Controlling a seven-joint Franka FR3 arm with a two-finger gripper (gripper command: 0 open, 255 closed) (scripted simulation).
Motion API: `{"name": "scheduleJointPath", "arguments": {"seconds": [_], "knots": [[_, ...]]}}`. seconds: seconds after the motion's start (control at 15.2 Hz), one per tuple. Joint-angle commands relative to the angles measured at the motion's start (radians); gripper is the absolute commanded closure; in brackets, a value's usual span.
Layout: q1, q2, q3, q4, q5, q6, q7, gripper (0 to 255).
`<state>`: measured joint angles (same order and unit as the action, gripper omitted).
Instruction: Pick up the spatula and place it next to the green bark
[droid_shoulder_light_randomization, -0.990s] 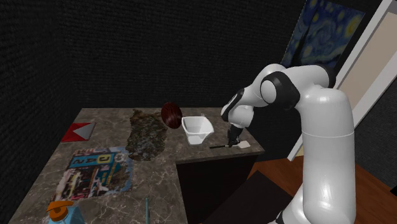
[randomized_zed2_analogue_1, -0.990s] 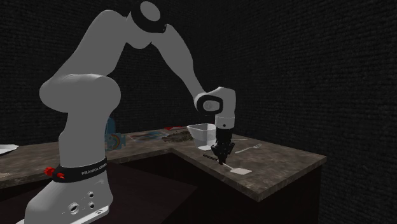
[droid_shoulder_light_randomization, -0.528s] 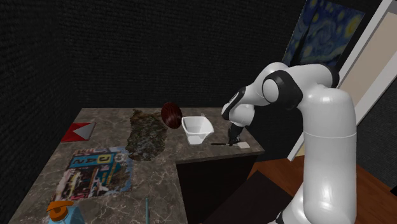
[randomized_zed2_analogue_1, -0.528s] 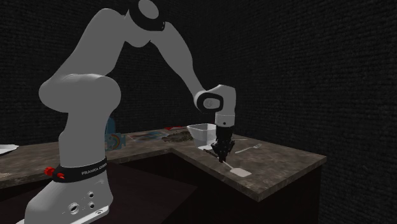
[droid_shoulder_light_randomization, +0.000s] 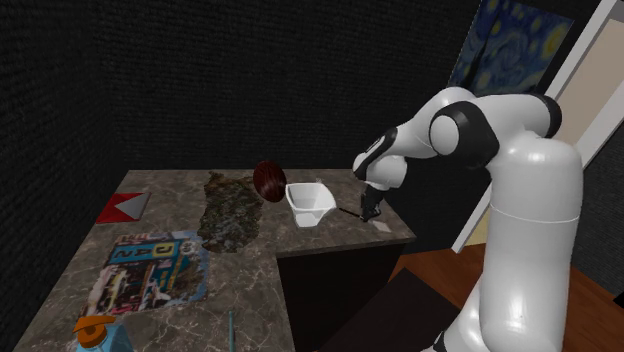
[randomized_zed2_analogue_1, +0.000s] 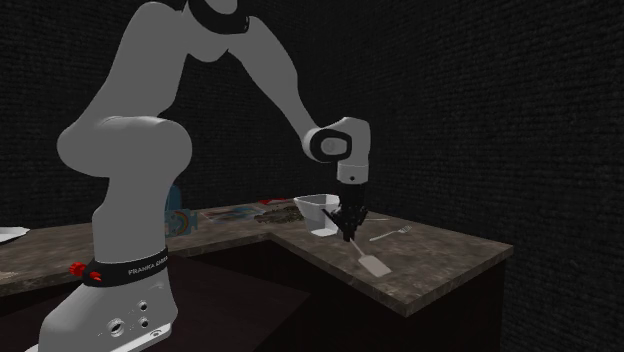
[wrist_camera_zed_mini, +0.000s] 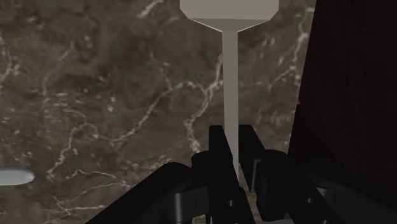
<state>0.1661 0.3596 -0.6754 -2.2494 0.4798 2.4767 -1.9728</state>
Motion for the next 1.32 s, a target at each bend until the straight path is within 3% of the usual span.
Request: {"name": "scheduleJointPath", "arguments": {"seconds": [0.0, 0.66, 1.25], "knots": [[0.01, -0.019, -0.017, 0.006, -0.026, -0.021, 0.018, 255], [0.069, -0.139, -0.091, 0.016, -0.165, -0.112, 0.118, 255], [0.248, -0.244, -0.04, -0.092, -0.263, -0.049, 0.404, 255]]}}
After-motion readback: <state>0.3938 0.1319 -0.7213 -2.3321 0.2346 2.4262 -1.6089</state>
